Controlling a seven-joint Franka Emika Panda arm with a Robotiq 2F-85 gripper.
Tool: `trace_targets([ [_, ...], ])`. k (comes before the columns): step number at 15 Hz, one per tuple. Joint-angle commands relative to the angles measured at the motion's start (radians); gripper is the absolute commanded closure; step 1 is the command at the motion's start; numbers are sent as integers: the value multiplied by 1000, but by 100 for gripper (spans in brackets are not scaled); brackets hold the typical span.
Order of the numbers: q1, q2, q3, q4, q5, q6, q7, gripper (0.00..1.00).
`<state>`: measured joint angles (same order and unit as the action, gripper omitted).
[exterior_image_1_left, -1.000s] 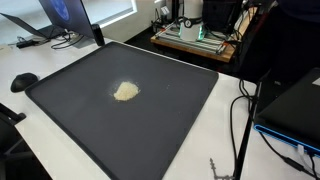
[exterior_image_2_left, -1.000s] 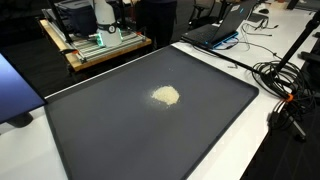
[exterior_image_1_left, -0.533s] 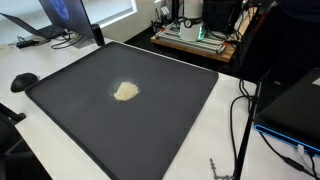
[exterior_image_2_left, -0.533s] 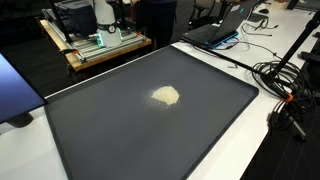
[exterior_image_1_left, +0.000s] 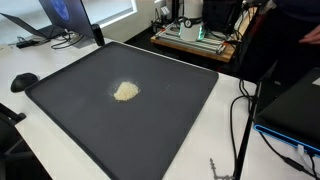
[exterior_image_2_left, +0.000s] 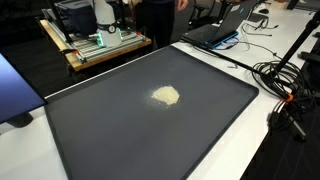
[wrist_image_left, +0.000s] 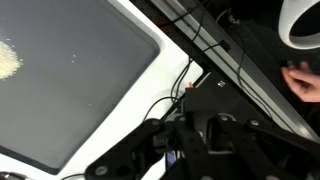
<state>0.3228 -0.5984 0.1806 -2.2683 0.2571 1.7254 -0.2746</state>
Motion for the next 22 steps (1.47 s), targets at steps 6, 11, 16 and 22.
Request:
trace_targets([
  [6, -169, 283, -13, 314, -351, -30, 73, 96],
  [11, -177, 331, -38, 327, -342, -9, 48, 85],
  [16, -178, 356, -37, 355, -342, -17, 48, 85],
  [22, -213, 494, -25, 394, -442, 70, 228, 96],
])
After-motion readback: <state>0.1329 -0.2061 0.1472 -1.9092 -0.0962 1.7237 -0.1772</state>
